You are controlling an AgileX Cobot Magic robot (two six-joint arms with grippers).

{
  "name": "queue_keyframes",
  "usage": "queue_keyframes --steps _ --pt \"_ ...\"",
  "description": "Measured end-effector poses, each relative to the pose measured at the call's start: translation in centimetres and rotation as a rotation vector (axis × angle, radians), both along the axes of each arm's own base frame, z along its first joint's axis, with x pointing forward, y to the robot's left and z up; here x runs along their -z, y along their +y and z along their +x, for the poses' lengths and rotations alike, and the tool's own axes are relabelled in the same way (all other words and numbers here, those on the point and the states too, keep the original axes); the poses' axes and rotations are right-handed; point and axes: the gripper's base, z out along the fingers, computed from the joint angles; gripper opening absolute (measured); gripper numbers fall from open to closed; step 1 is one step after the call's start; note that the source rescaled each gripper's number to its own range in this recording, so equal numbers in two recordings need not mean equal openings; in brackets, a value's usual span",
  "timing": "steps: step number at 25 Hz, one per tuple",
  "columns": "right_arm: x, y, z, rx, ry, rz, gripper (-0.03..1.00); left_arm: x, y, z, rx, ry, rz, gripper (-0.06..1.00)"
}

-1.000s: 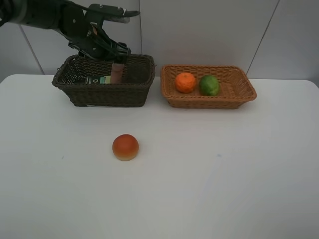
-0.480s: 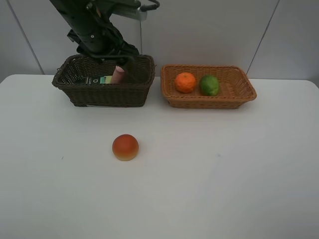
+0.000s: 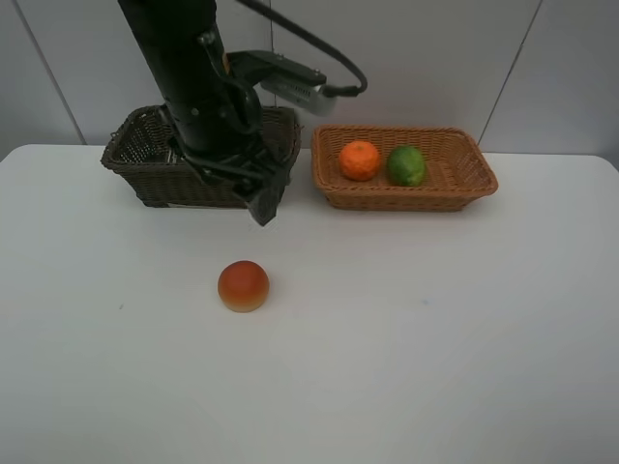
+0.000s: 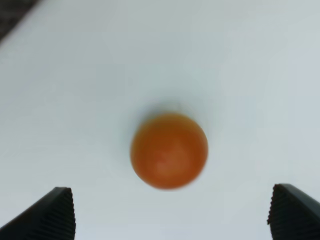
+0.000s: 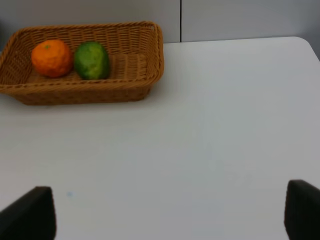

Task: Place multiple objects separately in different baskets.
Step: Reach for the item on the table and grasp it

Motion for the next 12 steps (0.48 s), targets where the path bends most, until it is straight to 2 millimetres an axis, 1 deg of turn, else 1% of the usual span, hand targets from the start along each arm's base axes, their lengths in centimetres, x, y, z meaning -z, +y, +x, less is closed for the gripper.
queue_keyframes --steps 4,6,9,12 --pt "0.0 0.0 0.0 0.000 0.000 0.000 1.00 2.8 0.5 -1.1 0.010 0.035 0.025 1.00" --pt "0.0 0.0 0.0 0.000 0.000 0.000 1.00 3.8 0.7 -1.4 0.020 0.024 0.018 1.00" --pt "0.0 0.0 0.0 0.000 0.000 0.000 1.00 4.5 0.7 -1.3 0.062 -0.014 0.007 1.00" --pt "0.0 0.0 0.0 0.000 0.000 0.000 1.00 5.0 0.3 -0.9 0.080 -0.049 -0.010 1.00"
